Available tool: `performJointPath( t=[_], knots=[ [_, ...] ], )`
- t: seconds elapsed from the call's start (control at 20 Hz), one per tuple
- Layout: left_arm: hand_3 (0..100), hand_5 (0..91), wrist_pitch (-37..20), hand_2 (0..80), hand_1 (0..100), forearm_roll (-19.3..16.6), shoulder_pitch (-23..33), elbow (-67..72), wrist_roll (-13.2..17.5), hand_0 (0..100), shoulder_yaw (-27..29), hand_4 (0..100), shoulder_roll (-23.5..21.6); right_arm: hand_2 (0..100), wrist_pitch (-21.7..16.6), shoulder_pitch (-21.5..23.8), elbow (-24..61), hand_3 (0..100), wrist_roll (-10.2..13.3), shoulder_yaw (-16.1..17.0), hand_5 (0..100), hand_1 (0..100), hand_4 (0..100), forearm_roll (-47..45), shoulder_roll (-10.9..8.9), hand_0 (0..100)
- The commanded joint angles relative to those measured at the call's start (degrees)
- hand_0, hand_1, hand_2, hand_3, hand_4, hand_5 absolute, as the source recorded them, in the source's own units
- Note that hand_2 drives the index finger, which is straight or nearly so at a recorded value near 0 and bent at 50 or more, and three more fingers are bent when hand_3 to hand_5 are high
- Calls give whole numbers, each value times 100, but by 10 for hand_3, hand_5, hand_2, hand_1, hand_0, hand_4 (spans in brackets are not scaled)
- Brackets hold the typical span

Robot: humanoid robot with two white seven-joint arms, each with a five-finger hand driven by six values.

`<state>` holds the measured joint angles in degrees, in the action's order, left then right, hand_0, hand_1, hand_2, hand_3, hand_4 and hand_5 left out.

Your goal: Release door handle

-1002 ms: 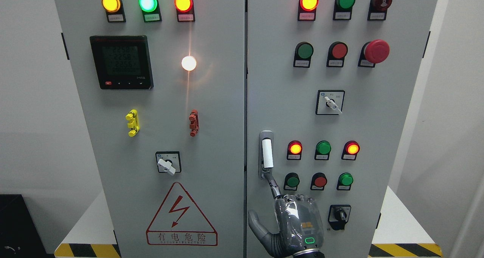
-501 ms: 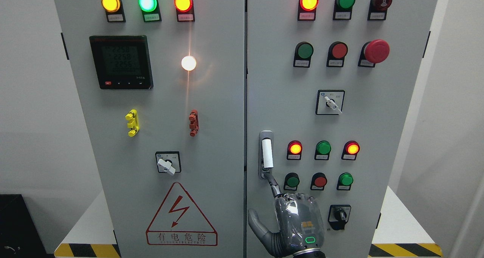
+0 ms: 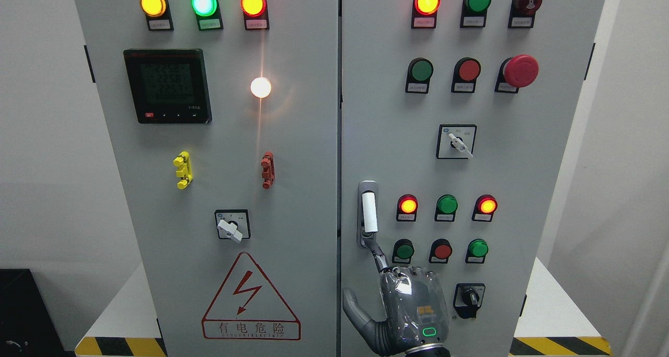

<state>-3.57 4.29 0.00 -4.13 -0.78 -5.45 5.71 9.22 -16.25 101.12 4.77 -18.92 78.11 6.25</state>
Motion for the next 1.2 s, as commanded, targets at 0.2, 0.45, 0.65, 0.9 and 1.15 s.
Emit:
performJointPath(
  t=[0.2, 0.45, 0.65, 0.9, 1.15],
  knots=[
    [0, 0, -3, 0, 556, 2, 97, 0, -1, 120, 0, 0, 0, 345, -17, 140, 295, 1000, -2, 29, 1000, 220, 1000, -6, -1, 388],
    [0, 0, -3, 0, 556, 2, 97, 0, -1, 120, 0, 0, 0, 496, -17, 157, 408, 1000, -19, 47, 1000, 229, 1000, -15, -10, 391],
    [0, 0, -3, 0, 556, 2, 97, 0, -1, 120, 0, 0, 0, 632, -25, 237, 637, 1000, -37, 64, 1000, 251, 1000, -24, -10, 404],
    [0, 0, -3, 0, 556, 2, 97, 0, -1, 120, 0, 0, 0, 734, -25, 263, 699, 1000, -37, 82, 1000, 273, 1000, -24, -10, 393],
    [0, 0, -3, 0, 556, 2, 97, 0, -1, 120, 0, 0, 0, 839, 1, 333, 839, 1000, -46, 82, 1000, 229, 1000, -24, -1, 396]
  ],
)
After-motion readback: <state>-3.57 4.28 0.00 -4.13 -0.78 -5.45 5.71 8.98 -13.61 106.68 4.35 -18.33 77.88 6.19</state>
